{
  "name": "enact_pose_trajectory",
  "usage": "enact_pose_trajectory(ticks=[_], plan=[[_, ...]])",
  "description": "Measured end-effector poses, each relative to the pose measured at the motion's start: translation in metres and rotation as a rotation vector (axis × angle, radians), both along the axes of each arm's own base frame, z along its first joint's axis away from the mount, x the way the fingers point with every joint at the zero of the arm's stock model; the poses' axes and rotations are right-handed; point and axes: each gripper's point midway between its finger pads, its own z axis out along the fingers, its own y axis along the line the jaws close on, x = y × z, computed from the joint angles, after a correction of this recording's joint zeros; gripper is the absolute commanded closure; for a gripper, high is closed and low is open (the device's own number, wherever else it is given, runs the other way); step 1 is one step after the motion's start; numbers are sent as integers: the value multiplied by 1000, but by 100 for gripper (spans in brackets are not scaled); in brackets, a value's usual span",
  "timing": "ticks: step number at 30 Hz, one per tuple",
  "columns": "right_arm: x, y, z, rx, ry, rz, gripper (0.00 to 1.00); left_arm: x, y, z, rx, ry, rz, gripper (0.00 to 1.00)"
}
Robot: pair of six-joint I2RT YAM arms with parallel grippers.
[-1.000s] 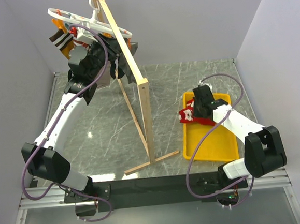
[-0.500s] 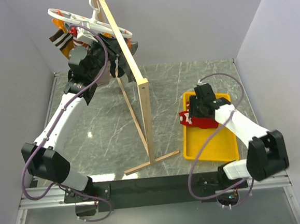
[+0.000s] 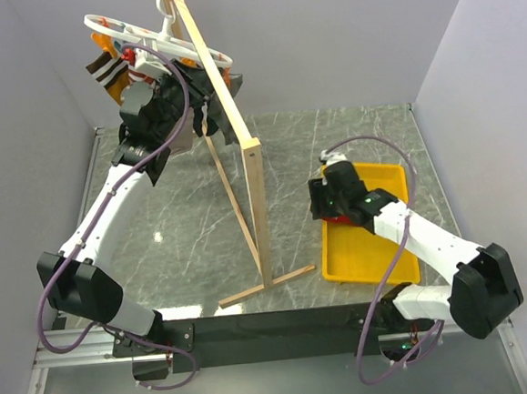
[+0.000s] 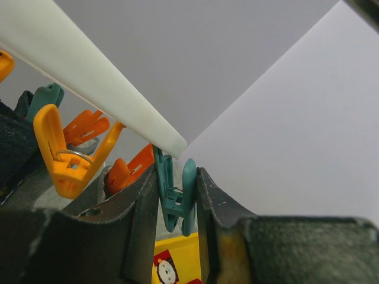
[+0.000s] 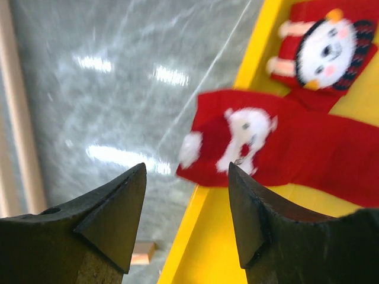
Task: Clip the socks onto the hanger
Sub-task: Adjust the sock in the bin, then pick up the sock from the bin.
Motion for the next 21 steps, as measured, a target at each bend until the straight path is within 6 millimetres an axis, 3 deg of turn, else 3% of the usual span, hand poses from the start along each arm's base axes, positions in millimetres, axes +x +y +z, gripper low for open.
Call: enact_pose_trajectory(ticks=[3,10,17,21], plan=[[-10,6,-8,-83,6,47,35,-1,0,0,0,0,0,73],[-15,9,2,-232,-95,96,33,-3,1,1,-1,-3,0,73],[-20,10,-37,-444,-36,143,33,-3,1,1,-1,-2,0,73],[-18,6,-41,-495,-39,138,34,-3,1,1,-1,-2,0,73]])
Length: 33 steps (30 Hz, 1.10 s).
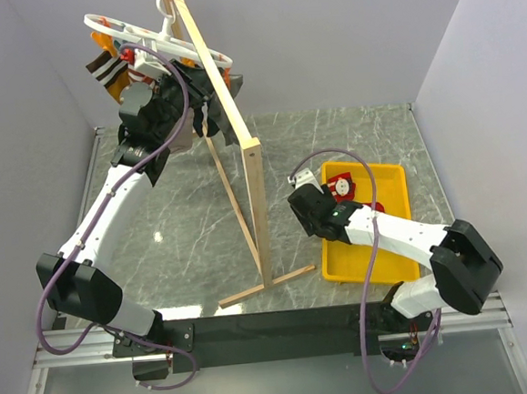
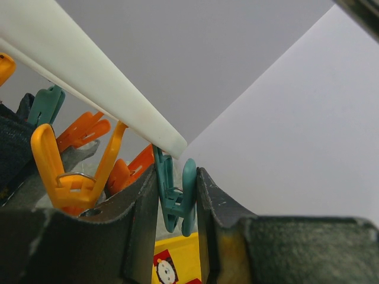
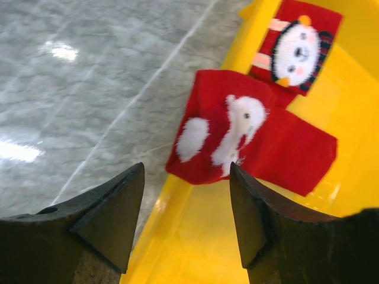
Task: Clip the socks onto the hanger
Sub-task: Pick up the sock from the bin.
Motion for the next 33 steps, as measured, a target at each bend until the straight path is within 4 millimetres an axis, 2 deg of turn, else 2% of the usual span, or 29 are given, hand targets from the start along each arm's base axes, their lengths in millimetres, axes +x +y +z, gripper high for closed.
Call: enact_pose_trajectory(ticks=[7,8,13,16,17,19,20,21,29,30,33], plan=[[7,-11,-3,-81,-28,-28,42,0,0,0,0,0,0,73],[8,-11,-4,-88,-30,-27,46,0,0,0,0,0,0,73],[12,-10,-4,-91,-47,-35,56,0,0,-1,2,5,0,73],[16,-5,2,-61,-75,-38,69,0,0,-2,4,9,0,73],[17,-4,4,-49,-85,-38,77,0,0,-3,4,10,0,73],[20,-1,9,-26,-106,-41,85,0,0,-3,4,10,0,73],[21,0,12,-14,-115,-42,97,0,0,-3,4,10,0,73],[22,1,13,-10,-122,-41,100,0,0,-3,4,10,0,73],[18,-2,23,64,-154,-33,100,0,0,-3,5,10,0,73],[17,0,30,93,-165,-22,100,0,0,-3,5,9,0,73],[13,18,77,268,-250,80,100,0,0,-3,7,9,0,73]])
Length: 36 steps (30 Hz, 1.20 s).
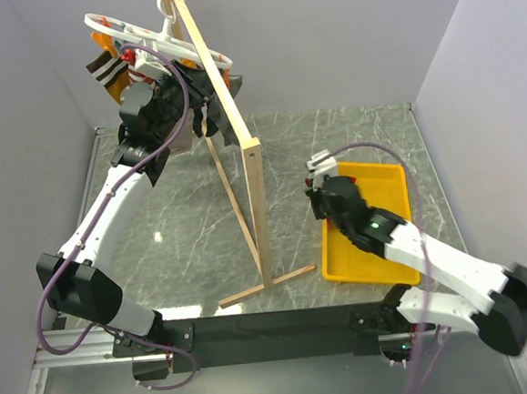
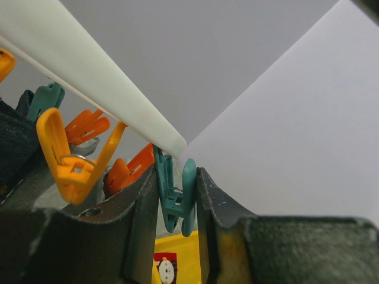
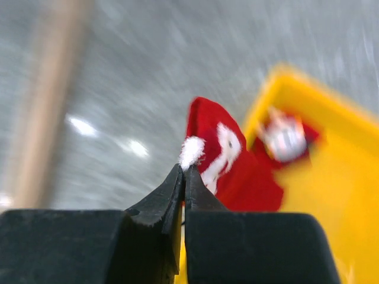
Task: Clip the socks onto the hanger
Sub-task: Pick up the sock from the bin, then clamp the sock onto the hanger.
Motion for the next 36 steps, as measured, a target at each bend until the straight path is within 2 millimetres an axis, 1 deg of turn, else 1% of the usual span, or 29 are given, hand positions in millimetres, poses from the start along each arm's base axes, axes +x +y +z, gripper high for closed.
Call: enact_pose_trajectory(ticks=[3,5,6,8,9,11,12,15,19,21,23,27,30,33,36], plan=[[-8,22,64,173,-143,150,100,0,-1,0,0,0,-2,74],[-12,36,98,231,-206,239,100,1,-2,-1,1,0,-4,74],[-12,43,113,253,-235,276,100,1,-4,0,1,-1,-8,74],[-11,55,139,284,-285,331,100,1,-7,0,0,-2,-14,74],[-9,62,146,292,-299,355,100,0,-9,0,1,-2,-17,74],[-3,72,148,286,-300,384,100,-2,-12,0,1,-3,-24,74],[0,77,146,280,-292,392,100,-3,-14,2,4,-8,-28,74],[11,97,145,278,-275,436,100,-7,-20,5,12,-25,-37,73],[24,119,153,305,-287,489,100,-11,-27,9,22,-53,-51,75],[30,128,161,326,-297,523,100,-13,-29,11,29,-71,-59,75],[37,133,171,354,-307,558,100,-13,-29,10,39,-89,-61,75],[55,131,189,412,-309,625,100,-12,-30,3,68,-106,-62,74],[66,133,201,429,-297,707,100,-14,-32,2,88,-122,-77,74],[69,145,213,427,-295,808,100,-18,-35,5,96,-145,-108,73],[69,155,215,416,-271,890,100,-22,-37,7,100,-162,-137,73]])
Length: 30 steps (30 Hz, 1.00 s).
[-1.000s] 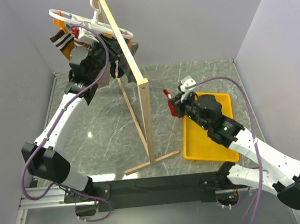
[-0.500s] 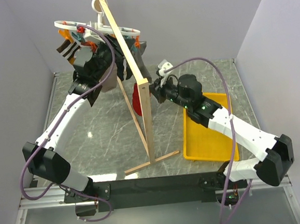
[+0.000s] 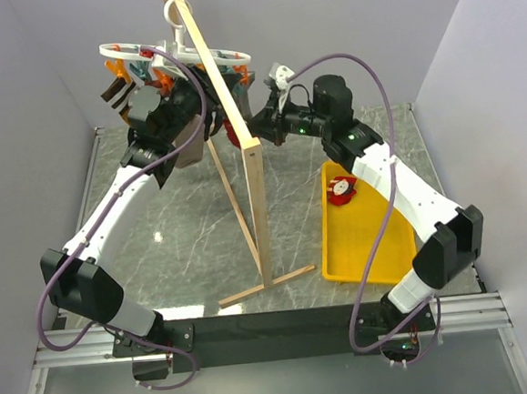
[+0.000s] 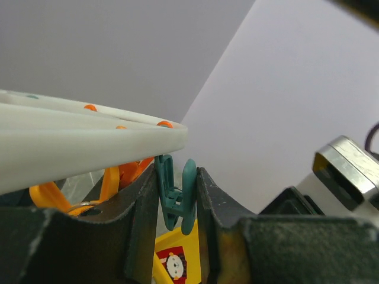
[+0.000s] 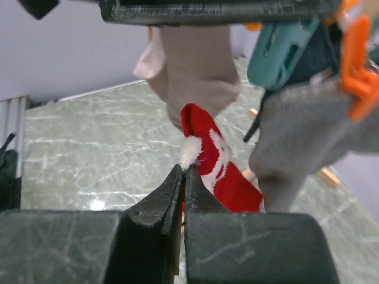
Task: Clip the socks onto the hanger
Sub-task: Clamp the sock onto the hanger.
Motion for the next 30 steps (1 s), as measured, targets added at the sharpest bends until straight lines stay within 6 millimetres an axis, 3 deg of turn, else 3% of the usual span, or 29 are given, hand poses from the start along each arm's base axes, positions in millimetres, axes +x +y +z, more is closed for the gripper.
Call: enact_pose_trajectory(ticks=[9,18,30], plan=[[17,15,5,-43,24,140,100,-14,0,0,40,-73,-77,75],[17,12,5,-58,59,199,100,-19,7,0,80,-133,-127,75],[10,10,39,-38,-4,228,100,-25,7,-1,147,-214,-166,75]])
